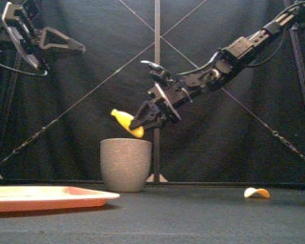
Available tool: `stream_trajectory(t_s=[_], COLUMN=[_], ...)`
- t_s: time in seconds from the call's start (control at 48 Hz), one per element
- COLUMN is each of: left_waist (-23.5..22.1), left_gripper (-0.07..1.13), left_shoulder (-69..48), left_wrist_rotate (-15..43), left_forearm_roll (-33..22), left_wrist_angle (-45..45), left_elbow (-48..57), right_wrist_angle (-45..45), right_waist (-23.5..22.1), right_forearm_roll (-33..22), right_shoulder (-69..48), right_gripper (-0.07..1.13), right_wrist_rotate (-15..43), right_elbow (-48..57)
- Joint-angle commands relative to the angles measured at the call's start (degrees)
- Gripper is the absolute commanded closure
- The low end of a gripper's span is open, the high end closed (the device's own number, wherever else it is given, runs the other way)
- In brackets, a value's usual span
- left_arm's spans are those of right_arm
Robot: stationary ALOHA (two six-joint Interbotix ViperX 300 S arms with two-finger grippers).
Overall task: Pick the banana then place it in the grey bowl
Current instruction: Drop banana in the grey bowl and return to neutral
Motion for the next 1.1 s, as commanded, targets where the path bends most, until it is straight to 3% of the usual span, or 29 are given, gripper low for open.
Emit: stream_trajectory(t_s=[0.021,0.104,0.208,0.458,0.729,1.104], left_waist=[0.79,0.88,1.23,1.23,2.2,2.64], left_gripper=[1.07,1.07,1.07,1.07,1.07,1.07], left_shoulder=[0.26,0.26,0.26,0.26,0.26,0.18], left_wrist_rotate=[0.09,0.09,0.09,0.09,0.62,0.62], left_forearm_roll=[0.09,0.09,0.09,0.09,0.97,1.14], left_wrist_angle=[-0.53,-0.44,-0.44,-0.26,-0.35,0.0], left_elbow=[-0.62,-0.35,-0.09,0.26,-0.44,0.0], right_wrist_angle=[2.55,4.04,5.01,3.34,-6.86,-15.47], right_waist=[-0.18,-0.26,-0.7,0.0,6.06,13.71], right_forearm_roll=[0.44,0.62,1.32,2.37,0.09,2.29], right_shoulder=[-1.14,-1.23,-1.41,-6.15,-19.42,-30.67], right_gripper=[0.36,0.24,0.16,0.16,0.16,0.16], right_wrist_rotate=[0.0,0.09,0.18,-0.18,0.0,-0.26], right_elbow=[-2.37,-2.37,-2.2,0.26,12.66,26.1])
